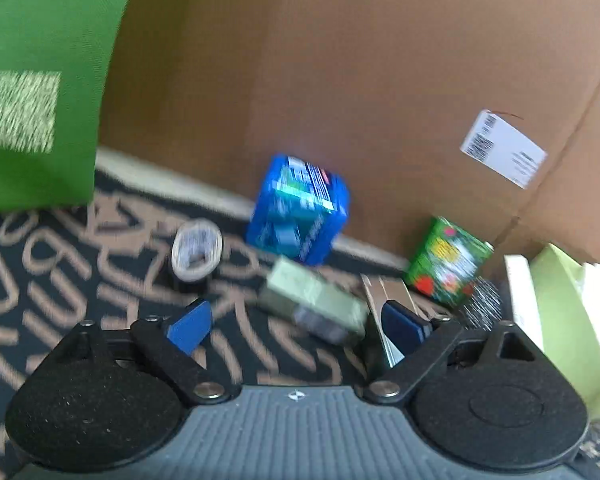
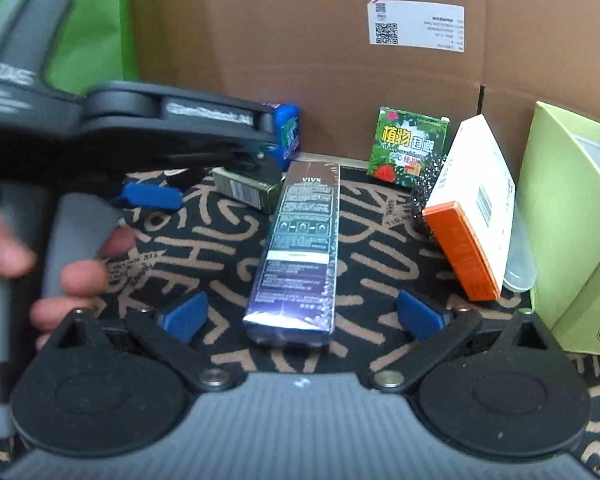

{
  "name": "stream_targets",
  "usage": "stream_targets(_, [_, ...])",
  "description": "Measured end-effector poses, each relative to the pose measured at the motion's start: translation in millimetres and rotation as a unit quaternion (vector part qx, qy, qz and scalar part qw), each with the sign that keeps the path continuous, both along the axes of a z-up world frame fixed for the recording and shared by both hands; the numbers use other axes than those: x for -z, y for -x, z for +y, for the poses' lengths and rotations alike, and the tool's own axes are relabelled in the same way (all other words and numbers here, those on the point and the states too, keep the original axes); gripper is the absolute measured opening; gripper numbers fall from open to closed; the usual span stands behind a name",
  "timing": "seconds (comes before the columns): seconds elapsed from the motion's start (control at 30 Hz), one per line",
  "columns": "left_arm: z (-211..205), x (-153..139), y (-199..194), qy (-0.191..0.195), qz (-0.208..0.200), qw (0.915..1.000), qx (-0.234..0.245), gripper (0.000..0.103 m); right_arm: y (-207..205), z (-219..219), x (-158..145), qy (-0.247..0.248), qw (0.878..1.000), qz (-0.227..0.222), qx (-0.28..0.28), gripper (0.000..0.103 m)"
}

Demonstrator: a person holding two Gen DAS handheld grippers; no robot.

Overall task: Organize objects
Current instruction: 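Grasp the dark green small box with the left tool while the right tool grasps the silver VIVX box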

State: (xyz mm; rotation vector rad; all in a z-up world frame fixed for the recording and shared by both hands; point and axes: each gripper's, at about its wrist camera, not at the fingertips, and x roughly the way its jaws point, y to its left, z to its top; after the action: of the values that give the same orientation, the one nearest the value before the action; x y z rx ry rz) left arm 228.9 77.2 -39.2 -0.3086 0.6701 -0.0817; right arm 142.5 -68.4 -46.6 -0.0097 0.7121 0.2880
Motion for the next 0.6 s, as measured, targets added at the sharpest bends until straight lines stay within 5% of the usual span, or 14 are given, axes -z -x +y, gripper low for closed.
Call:
stream_targets(0.13, [-7,0,-13,-0.009,-0.001,0.9999,0.013,0.070,2,6,3,0.031,0.999,-0.003,-0.020,0.103])
stream_targets(0.27, [-9,1,-12,-0.015,-0.005,0.9991,0.039,0.048,1,1,3,0.012,1.000,-0.002,-0.017,0.102])
stream_targets(0.37, [-7,3,-3,-0.018,-0.014,0.9978,0.062,0.043,6,-3,1,0.009,1.000,-0.017,0.002,0.073])
stream_targets(0.43, [-4,4,3,-0.009,-0.011,0.9967,0.080,0.040,9,-8,-2,0.003,1.000,-0.024,0.012,0.040])
stream_targets(0.6, [-1,1,36,-0.017,-0.007,0.9909,0.133,0.039,32,-26,-5,-0.005,1.000,-0.026,0.008,0.039])
